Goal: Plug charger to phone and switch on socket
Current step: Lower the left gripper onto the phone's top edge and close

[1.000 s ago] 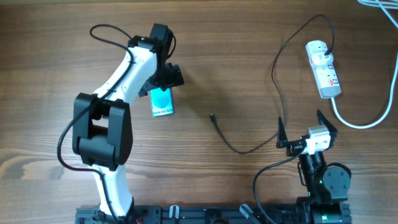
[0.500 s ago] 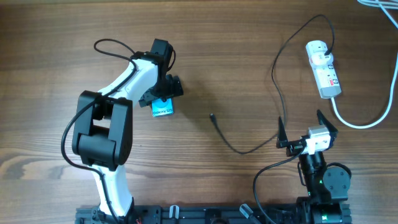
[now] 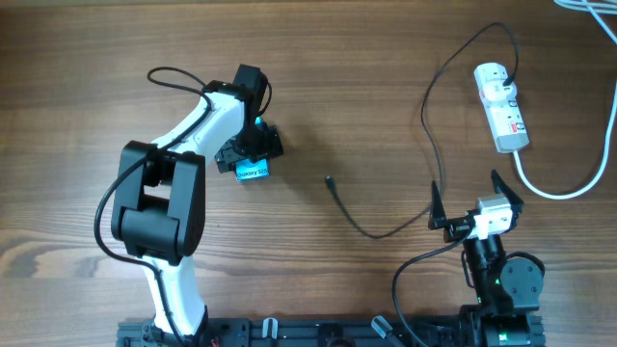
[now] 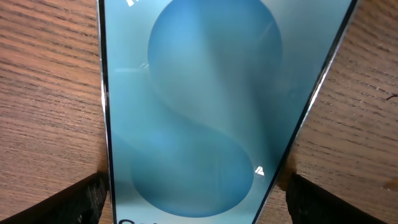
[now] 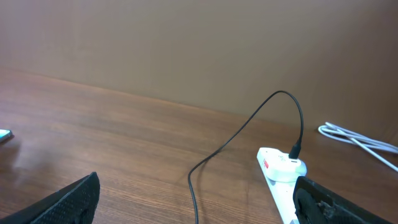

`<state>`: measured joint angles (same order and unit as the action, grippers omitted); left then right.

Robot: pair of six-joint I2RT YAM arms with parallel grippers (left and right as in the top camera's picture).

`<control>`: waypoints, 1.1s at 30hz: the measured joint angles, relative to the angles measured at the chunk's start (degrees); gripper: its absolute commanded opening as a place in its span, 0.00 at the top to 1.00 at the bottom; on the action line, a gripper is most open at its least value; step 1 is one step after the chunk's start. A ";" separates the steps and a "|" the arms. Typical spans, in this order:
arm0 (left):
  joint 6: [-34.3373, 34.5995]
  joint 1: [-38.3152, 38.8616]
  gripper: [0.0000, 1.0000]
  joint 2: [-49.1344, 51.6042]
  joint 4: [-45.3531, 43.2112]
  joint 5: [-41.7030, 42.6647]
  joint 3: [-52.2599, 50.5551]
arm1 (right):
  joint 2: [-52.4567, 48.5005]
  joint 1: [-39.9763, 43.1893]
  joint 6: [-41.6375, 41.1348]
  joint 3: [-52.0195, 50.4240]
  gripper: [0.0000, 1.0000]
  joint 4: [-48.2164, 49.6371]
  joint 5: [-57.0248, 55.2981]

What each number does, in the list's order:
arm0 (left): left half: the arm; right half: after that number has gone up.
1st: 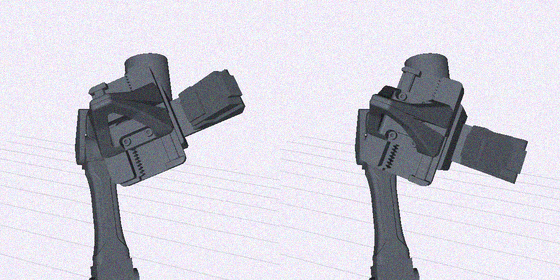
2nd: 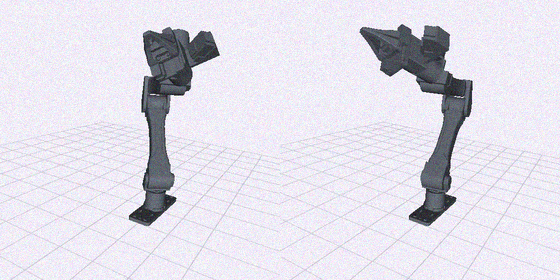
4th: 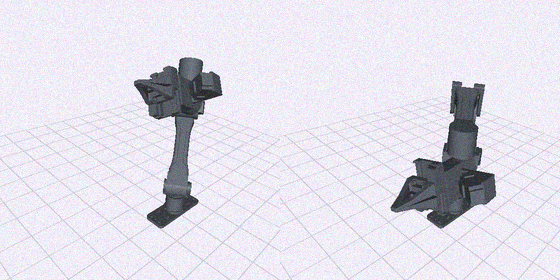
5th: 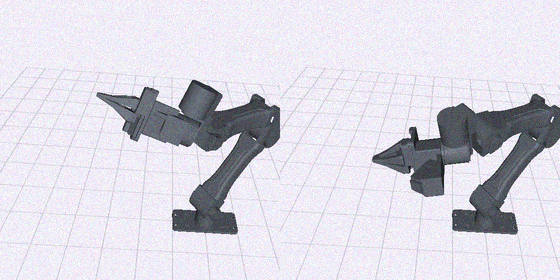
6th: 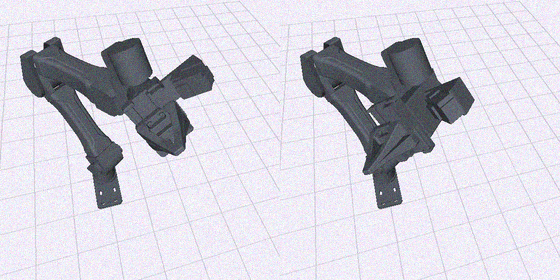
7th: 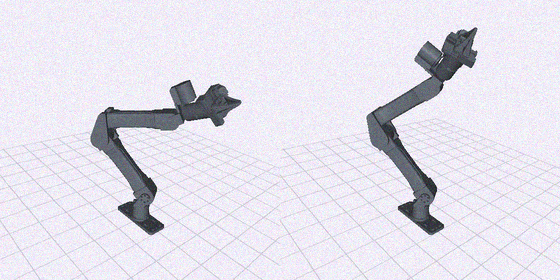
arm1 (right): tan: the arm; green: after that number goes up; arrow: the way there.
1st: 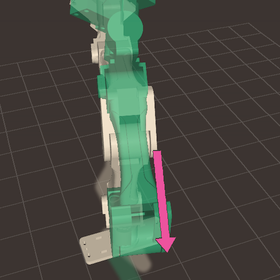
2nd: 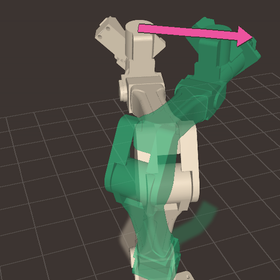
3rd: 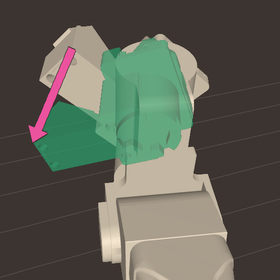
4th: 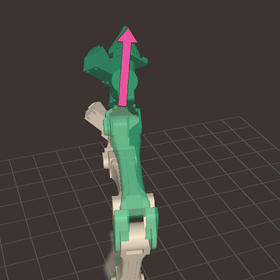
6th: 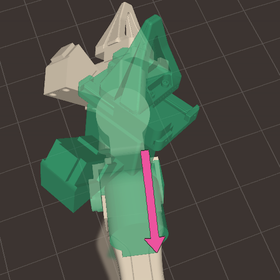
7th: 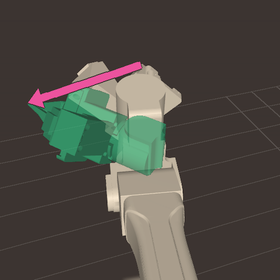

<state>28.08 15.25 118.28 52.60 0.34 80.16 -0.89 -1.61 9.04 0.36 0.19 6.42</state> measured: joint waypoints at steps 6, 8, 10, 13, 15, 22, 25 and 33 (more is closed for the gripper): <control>-0.20 0.00 0.28 -0.15 -2.12 -0.94 -0.20 | 0.00 0.00 0.00 0.00 0.00 0.00 0.00; -0.44 0.00 0.30 -0.15 -2.27 -1.16 -0.20 | 0.00 0.00 0.00 0.00 0.00 0.00 0.00; -0.42 0.02 0.30 -0.20 -2.16 -1.16 -0.20 | 0.00 0.00 0.00 0.00 0.00 0.00 0.00; -0.42 0.17 0.30 -0.20 -1.66 -1.09 -0.20 | 0.00 0.00 0.00 0.00 0.00 0.00 0.00; -0.39 0.57 0.30 -0.20 -0.55 -0.94 -0.20 | 0.00 0.00 0.00 0.00 0.00 0.00 0.00; -0.39 4.94 0.27 -0.31 3.08 -0.85 -0.20 | 0.00 0.00 0.00 0.00 0.00 0.00 0.00; -0.39 7.30 0.27 -0.31 2.64 -0.79 -0.22 | 0.00 0.00 0.00 0.00 0.00 0.00 0.00; -0.44 8.11 0.00 -0.33 -2.01 -0.46 -0.42 | 0.00 0.00 0.00 0.00 0.00 0.00 0.00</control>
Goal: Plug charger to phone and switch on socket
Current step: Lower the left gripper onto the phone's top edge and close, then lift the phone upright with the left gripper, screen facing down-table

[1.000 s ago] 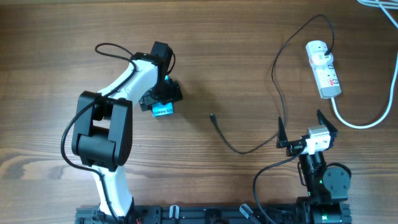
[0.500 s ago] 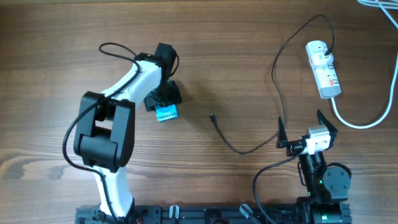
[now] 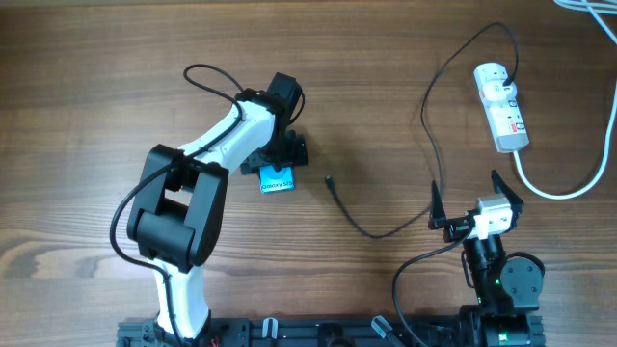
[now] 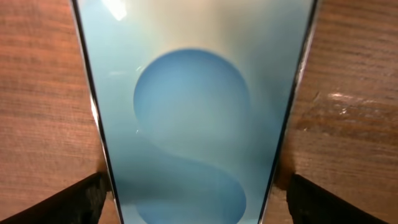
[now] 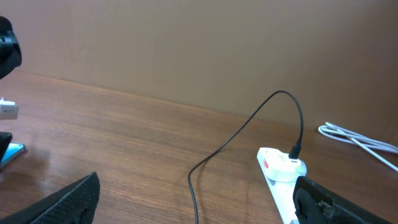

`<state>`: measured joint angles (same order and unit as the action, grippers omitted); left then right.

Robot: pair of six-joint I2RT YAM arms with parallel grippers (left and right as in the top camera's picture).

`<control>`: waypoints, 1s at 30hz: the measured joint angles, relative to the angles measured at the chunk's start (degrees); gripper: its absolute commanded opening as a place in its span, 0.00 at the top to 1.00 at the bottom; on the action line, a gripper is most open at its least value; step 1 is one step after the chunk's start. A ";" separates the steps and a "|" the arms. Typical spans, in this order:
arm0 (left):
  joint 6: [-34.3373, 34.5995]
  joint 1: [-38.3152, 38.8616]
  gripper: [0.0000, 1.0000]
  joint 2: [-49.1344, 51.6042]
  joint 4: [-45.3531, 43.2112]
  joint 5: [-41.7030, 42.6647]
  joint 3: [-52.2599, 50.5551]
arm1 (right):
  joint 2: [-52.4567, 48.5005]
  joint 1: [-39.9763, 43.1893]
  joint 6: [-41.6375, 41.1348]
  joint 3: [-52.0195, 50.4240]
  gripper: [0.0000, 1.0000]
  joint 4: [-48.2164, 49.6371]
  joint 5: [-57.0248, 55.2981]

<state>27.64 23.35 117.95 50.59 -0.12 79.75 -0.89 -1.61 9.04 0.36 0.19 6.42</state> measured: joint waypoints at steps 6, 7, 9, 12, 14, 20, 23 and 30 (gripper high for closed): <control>-0.17 -0.26 0.23 -0.04 -2.03 -0.96 0.00 | 0.00 0.00 0.00 0.00 0.00 0.00 0.00; 0.04 -0.28 0.24 -0.04 -2.10 -1.11 0.00 | 0.00 0.00 0.00 0.00 0.00 0.00 0.00; -0.20 -0.37 0.23 -0.04 -2.23 -1.29 0.00 | 0.00 0.00 0.00 0.00 0.00 0.00 0.00; -0.17 -0.44 0.06 -0.04 -2.25 -1.25 0.00 | 0.00 0.00 0.00 0.00 0.00 0.00 0.00; -0.07 -0.39 0.00 -0.04 -2.40 -1.27 0.00 | 0.00 0.00 0.00 0.00 0.00 0.00 0.00; -0.17 -0.39 0.18 -0.07 -3.76 -1.44 0.00 | 0.00 0.00 0.00 0.00 0.00 0.00 0.00; -0.35 -0.42 0.30 -0.07 -4.15 -1.77 0.00 | 0.00 0.00 0.00 0.00 0.00 0.00 0.00; -0.39 -0.52 0.29 -0.09 -2.80 -1.03 -0.02 | 0.00 0.00 0.00 0.00 0.00 0.00 0.00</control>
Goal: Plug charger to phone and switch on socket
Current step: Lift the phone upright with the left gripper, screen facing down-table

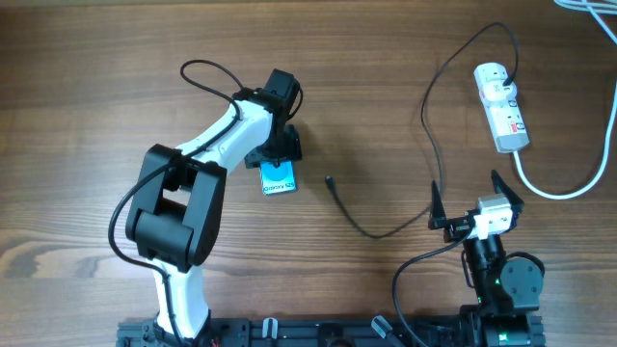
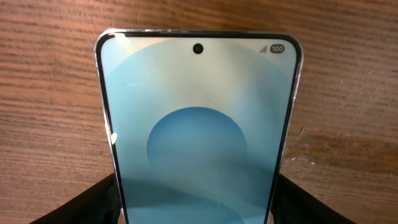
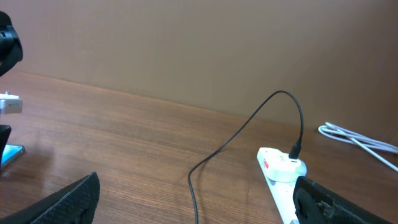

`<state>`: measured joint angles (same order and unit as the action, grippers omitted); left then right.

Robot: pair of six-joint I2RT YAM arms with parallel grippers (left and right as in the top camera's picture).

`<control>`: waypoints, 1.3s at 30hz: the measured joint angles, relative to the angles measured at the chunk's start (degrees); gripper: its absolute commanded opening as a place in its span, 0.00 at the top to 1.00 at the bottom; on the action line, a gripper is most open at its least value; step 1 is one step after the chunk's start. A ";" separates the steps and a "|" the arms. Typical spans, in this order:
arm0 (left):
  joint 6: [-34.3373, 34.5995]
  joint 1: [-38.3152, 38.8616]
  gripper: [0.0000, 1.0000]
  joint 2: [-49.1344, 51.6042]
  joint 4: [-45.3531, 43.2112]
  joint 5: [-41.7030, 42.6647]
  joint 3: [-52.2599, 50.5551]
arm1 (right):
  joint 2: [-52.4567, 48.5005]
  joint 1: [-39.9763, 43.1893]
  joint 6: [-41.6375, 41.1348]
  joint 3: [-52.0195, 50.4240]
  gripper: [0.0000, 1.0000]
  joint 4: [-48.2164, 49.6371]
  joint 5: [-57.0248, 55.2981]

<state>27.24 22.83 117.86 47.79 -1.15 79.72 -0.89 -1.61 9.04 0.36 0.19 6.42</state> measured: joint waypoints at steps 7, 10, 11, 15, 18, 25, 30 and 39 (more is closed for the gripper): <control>0.02 -0.02 0.25 0.00 0.15 0.35 0.00 | 0.00 0.00 0.00 0.00 0.00 0.00 0.00; -0.02 -0.42 0.25 -0.02 0.17 0.96 0.00 | 0.00 0.00 0.00 0.00 0.00 0.00 0.00; -0.02 -0.74 0.25 -0.04 0.17 1.55 0.00 | 0.00 0.00 0.00 0.00 0.00 0.00 0.00; 0.00 -3.19 0.23 -0.33 0.15 6.12 0.00 | 0.00 0.00 0.00 0.00 0.00 0.00 0.00; 0.02 -5.84 0.19 -0.44 0.20 9.16 0.00 | 0.00 0.00 0.00 0.00 0.00 0.00 0.00; 0.04 -7.67 0.00 -0.68 0.22 11.10 0.15 | 0.00 0.00 0.00 0.00 0.00 0.00 0.00; 0.02 -6.56 0.00 -0.70 0.24 9.84 0.15 | 0.00 0.00 0.00 0.00 0.00 0.00 0.00; 0.02 -0.98 0.00 -0.70 1.01 5.70 -0.17 | 0.00 0.00 0.00 0.00 0.00 0.00 0.00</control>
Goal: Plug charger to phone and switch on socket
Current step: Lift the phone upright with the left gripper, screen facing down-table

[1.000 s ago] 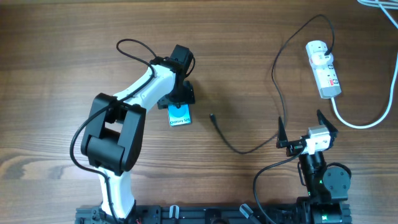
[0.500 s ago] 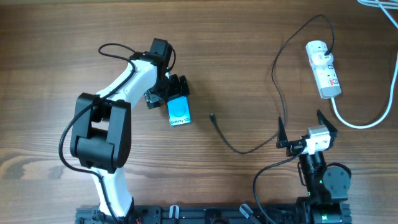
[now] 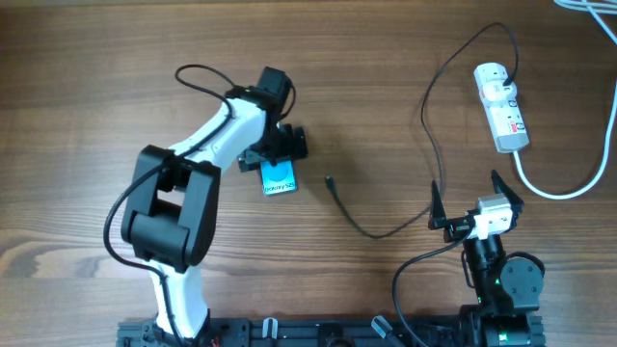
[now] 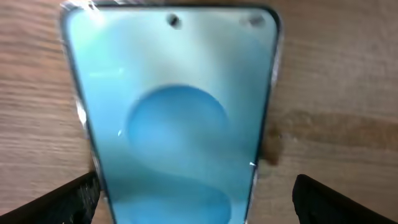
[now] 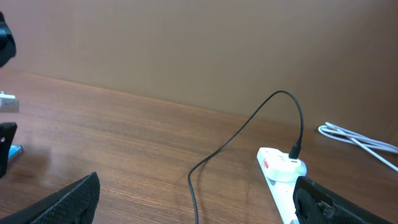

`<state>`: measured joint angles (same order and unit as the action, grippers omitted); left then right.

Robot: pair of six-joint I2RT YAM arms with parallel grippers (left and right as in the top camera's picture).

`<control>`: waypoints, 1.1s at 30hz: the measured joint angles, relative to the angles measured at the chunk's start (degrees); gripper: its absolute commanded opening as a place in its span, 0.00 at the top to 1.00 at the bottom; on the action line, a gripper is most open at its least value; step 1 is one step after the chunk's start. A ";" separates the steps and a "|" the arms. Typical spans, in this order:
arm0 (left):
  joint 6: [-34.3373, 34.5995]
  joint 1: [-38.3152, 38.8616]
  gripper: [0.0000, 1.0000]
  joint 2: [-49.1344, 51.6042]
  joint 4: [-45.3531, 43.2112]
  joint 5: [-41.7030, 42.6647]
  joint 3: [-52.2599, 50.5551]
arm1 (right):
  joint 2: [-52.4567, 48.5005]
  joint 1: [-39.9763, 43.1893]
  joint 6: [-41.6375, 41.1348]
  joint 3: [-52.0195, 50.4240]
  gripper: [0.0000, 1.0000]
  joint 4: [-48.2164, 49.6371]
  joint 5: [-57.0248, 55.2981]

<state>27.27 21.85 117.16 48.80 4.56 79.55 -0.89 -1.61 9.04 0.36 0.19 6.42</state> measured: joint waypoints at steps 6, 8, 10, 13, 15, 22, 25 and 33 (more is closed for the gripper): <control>0.00 1.84 0.00 0.00 0.13 -1.07 -0.13 | 0.00 0.00 0.00 0.00 0.00 0.00 0.00; 0.00 1.84 0.03 0.00 0.13 -1.07 -0.13 | 0.00 0.00 0.00 0.00 0.00 0.00 0.00; 0.00 1.84 0.00 0.00 0.13 -1.11 -0.17 | 0.00 0.00 0.00 0.00 0.00 0.00 0.00; 0.00 1.84 0.00 0.00 0.07 -1.14 -0.22 | 0.00 0.00 0.00 0.00 0.00 0.00 0.00; 0.02 1.84 0.00 0.00 -0.02 -1.11 -0.22 | 0.00 0.00 0.00 0.00 0.00 0.00 0.00; 0.02 1.84 0.00 0.00 -3.10 -1.57 -0.24 | 0.00 0.00 0.00 0.00 0.00 0.00 0.00; 0.02 1.84 0.07 0.00 -3.48 -1.77 -0.24 | 0.00 0.00 0.00 0.00 0.00 0.00 0.00; 0.00 1.90 0.23 0.00 0.17 -2.56 -0.44 | 0.00 0.00 0.00 0.00 0.00 0.00 0.00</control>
<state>27.27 23.75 117.16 48.97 2.00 79.11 -0.89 -1.61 9.04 0.36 0.19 6.42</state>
